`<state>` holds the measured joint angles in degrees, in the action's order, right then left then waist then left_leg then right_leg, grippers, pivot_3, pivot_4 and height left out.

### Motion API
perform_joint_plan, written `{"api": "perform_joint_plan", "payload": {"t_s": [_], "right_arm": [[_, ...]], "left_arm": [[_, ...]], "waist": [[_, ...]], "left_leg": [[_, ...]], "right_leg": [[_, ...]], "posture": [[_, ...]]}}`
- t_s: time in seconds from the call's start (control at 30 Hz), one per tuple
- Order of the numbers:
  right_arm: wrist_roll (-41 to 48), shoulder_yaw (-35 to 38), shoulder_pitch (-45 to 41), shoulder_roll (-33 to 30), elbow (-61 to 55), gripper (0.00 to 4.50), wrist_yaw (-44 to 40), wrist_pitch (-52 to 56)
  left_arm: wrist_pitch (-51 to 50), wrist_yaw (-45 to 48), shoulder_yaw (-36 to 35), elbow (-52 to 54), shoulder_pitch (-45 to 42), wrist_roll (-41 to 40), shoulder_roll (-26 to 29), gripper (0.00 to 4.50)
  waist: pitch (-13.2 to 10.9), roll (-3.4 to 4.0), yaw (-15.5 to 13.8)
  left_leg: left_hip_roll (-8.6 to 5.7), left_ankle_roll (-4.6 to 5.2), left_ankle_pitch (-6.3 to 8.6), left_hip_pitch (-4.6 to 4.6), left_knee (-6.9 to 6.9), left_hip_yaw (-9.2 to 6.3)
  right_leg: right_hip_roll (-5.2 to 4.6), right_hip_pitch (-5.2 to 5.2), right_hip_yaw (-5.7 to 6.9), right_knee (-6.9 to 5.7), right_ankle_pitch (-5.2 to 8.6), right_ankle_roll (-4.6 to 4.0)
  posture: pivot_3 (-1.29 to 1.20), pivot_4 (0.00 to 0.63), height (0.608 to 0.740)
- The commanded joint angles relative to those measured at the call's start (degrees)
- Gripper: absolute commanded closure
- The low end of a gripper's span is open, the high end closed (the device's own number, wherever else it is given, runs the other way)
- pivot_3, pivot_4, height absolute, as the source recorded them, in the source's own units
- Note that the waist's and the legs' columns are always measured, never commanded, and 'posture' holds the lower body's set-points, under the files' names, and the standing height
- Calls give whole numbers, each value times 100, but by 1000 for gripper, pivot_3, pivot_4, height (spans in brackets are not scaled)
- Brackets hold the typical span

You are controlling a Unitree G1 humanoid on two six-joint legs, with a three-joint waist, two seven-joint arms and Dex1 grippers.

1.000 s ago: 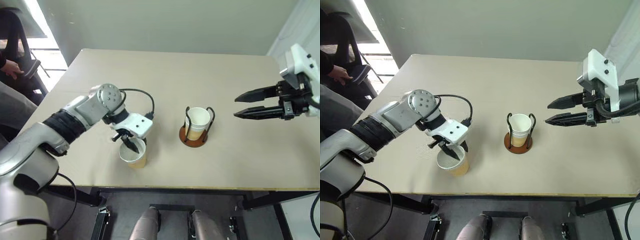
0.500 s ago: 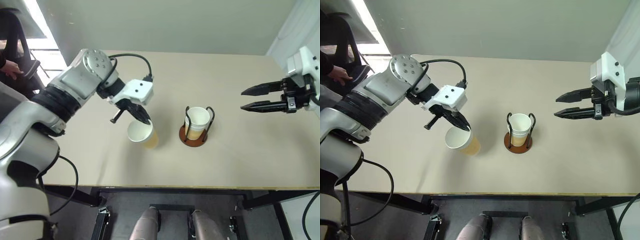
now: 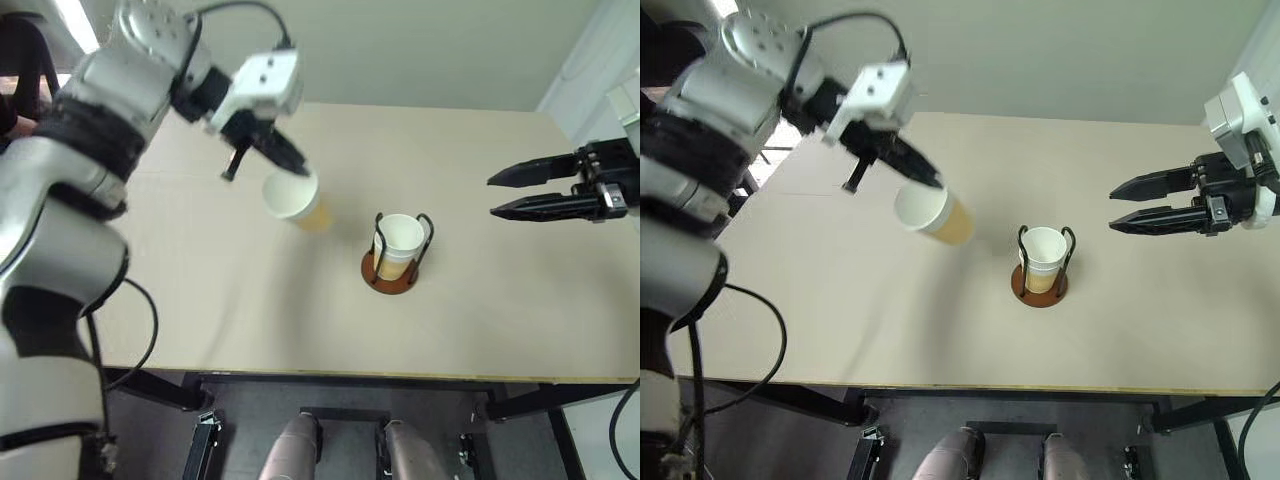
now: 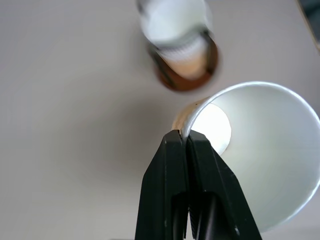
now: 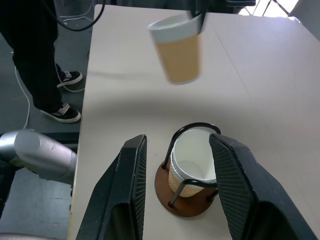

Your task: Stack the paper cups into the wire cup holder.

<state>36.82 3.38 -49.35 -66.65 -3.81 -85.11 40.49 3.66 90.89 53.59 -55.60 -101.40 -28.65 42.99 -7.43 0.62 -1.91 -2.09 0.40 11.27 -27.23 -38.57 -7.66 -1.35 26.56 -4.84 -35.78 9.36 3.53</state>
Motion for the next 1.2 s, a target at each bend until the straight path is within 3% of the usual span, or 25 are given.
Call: {"api": "perform_joint_plan", "payload": {"t_s": [0.03, 0.6, 1.2], "right_arm": [[50, 211, -143, -258, -37, 2562, -94, 91], [176, 384, 186, -483, -200, 2562, -373, -41], [153, 458, 357, -533, -231, 2562, -281, -29]], "left_arm": [[182, 161, -351, -495, -358, 274, -287, 4443], [359, 161, -612, -918, -353, 697, -1732, 4443], [483, 161, -1517, -1389, -562, 1405, -2224, 4443]], "waist": [[2, 2, 4], [-2, 1, -19], [-2, 1, -27]], "left_leg": [[-9, 5, 5, 4, 5, 14], [-21, 45, 34, -17, -25, 35], [-80, 97, 39, -30, -70, 36]], "right_leg": [[3, 0, 1, 2, 5, 6], [-44, 3, 0, -3, 20, 117], [-111, -13, -11, -7, 34, 133]], "posture": [[0, 150, 740], [0, 150, 740], [0, 150, 740]]}}
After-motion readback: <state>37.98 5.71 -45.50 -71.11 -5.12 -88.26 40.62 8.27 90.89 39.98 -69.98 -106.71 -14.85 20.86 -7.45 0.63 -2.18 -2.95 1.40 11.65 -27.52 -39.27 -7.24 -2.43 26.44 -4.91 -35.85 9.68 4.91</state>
